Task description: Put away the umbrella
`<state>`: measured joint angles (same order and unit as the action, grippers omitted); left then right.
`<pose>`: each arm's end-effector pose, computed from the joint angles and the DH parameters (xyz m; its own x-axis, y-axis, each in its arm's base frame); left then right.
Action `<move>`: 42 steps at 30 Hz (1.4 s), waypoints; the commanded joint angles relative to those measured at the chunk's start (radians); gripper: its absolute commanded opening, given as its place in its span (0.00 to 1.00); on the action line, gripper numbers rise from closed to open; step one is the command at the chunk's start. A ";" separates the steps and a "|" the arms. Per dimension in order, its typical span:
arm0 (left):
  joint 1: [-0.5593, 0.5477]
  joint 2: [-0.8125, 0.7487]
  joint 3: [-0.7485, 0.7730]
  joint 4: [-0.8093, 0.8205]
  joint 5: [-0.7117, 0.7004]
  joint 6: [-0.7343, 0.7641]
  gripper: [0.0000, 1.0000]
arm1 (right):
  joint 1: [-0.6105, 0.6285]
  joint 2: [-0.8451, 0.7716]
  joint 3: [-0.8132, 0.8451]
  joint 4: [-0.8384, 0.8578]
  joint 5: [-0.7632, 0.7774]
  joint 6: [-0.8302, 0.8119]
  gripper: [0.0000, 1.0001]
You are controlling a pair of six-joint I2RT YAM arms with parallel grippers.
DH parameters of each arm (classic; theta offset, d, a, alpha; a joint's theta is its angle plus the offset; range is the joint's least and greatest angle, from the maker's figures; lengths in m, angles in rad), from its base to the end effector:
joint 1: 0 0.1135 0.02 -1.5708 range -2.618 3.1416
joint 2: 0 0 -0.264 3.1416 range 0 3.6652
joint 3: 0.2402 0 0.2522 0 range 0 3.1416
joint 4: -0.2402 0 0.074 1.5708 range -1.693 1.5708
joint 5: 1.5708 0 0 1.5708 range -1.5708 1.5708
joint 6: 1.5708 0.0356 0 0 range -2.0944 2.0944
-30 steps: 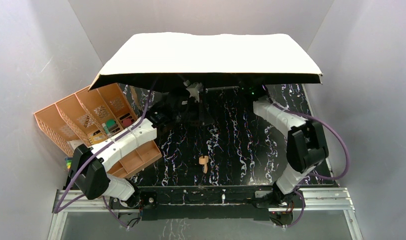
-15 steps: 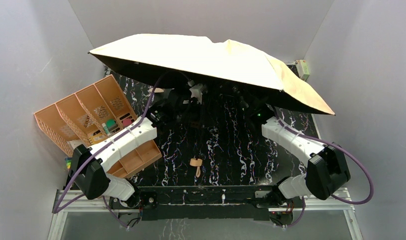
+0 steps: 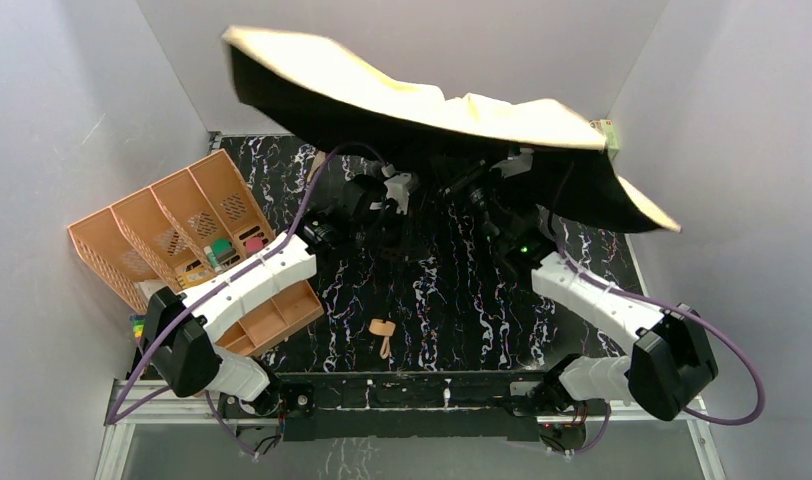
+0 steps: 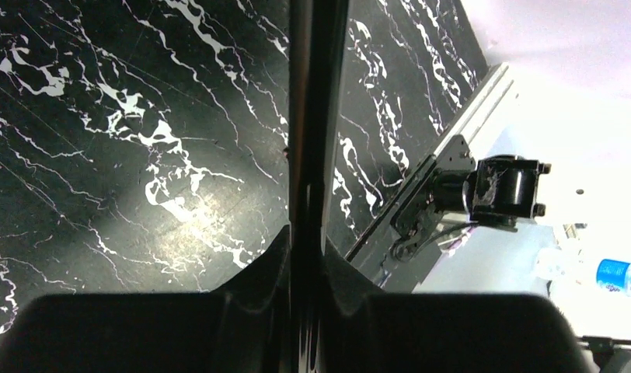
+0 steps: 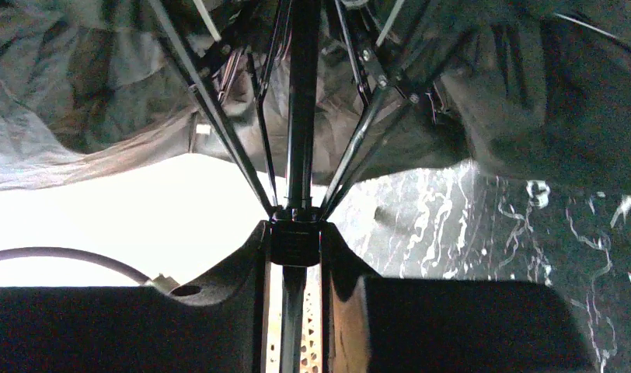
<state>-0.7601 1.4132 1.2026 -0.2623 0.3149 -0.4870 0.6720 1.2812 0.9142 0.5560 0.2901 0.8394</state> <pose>0.2292 -0.2331 0.3326 -0.6918 0.0437 -0.7207 0.6011 0.5880 -0.5413 0.2419 0.1794 0.3549 -0.1821 0.7664 -0.6160 -0.3610 0.5306 0.7669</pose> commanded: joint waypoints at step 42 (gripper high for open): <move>0.056 -0.482 -0.286 -0.291 -0.031 0.004 0.95 | 0.205 0.075 0.047 -0.010 0.387 0.271 0.00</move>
<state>-0.6987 0.9577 0.9218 -0.4484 0.2760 -0.5156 0.8829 1.3487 0.8734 0.4767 0.6373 1.0447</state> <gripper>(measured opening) 0.972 0.283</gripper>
